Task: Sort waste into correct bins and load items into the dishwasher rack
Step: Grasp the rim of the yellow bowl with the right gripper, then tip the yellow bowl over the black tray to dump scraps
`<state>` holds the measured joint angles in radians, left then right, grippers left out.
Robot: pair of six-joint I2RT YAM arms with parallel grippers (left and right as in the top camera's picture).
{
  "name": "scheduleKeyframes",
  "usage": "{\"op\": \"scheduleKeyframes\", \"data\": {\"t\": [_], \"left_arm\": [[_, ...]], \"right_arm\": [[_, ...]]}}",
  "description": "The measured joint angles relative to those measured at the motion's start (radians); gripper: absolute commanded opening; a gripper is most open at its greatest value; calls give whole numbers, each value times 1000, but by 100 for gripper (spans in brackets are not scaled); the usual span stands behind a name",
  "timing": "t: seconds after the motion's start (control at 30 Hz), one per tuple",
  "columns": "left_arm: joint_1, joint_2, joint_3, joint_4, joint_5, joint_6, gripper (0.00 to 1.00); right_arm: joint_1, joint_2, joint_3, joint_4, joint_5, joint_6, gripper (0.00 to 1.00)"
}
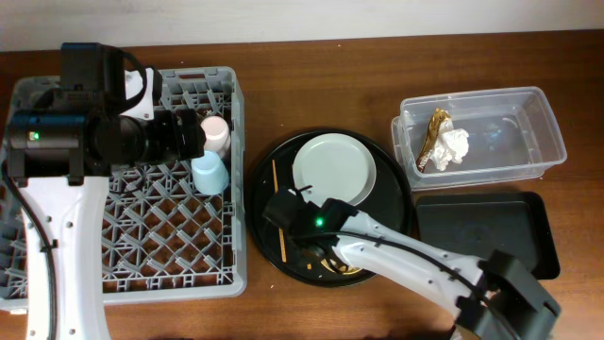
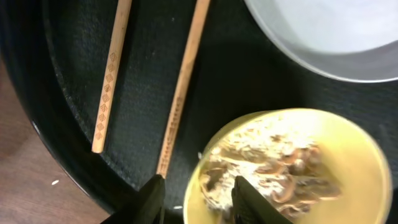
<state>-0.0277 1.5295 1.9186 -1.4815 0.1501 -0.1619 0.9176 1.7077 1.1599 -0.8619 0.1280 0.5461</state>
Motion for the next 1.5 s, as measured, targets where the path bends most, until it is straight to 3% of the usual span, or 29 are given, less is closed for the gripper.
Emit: {"op": "scheduleKeyframes", "data": {"t": [0.13,0.3,0.5,0.63,0.7,0.97,1.3,1.5], "left_arm": [[0,0,0,0,0,0,99],[0,0,0,0,0,0,99],[0,0,0,0,0,0,99],[0,0,0,0,0,0,99],[0,0,0,0,0,0,99],[0,0,0,0,0,0,99],[0,0,0,0,0,0,99],[0,0,0,0,0,0,99]], "right_arm": [[0,35,-1,3,-24,5,36],[0,56,-2,4,-32,5,25],[0,60,-39,4,-40,7,22],[0,61,-51,3,-43,7,14],[0,61,-51,3,-44,7,4],[0,61,-50,-33,-38,2,4],[0,35,68,-257,15,1,4],[-145,-86,137,-381,31,0,4]]}}
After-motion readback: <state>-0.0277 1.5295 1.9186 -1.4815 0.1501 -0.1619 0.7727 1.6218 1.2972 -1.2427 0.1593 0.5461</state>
